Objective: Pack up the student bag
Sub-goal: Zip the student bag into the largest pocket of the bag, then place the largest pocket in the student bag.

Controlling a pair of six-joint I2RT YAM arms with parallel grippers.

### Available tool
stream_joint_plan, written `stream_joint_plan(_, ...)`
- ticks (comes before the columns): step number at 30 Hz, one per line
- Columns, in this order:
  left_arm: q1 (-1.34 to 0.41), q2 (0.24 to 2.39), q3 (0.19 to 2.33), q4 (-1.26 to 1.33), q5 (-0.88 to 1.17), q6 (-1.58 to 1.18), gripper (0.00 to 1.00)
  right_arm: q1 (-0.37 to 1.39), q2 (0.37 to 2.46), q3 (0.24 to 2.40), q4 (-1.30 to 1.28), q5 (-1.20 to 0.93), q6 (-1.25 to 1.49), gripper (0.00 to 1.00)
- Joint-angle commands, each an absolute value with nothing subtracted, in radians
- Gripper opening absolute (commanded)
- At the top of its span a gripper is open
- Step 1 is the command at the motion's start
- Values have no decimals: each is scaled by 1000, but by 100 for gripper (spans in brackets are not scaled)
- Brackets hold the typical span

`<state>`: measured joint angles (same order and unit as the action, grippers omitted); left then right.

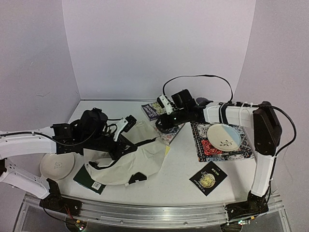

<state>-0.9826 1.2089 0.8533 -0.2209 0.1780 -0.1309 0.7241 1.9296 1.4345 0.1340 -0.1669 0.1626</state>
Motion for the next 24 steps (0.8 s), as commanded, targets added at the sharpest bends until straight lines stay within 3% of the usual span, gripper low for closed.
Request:
stream_joint_plan(1, -951, 1251, 973, -170, -40, -110, 0, 721, 1770, 1389, 140, -147, 158, 41)
stream_joint_plan(5, -871, 1297, 1026, -176, -68, -105, 0, 721, 1688, 1320, 154, -167, 191, 52)
stream_joint_plan(14, -836, 1445, 1110, -145, 193, -226, 0, 824, 1606, 1148, 287, -219, 323, 83)
stream_joint_plan(19, -836, 1464, 1088, -85, 289, -294, 0, 872, 1657, 1103, 331, -184, 359, 88)
stream_joint_plan(24, -836, 1457, 1083, -72, 327, -316, 8, 893, 1764, 1106, 355, -128, 382, 90)
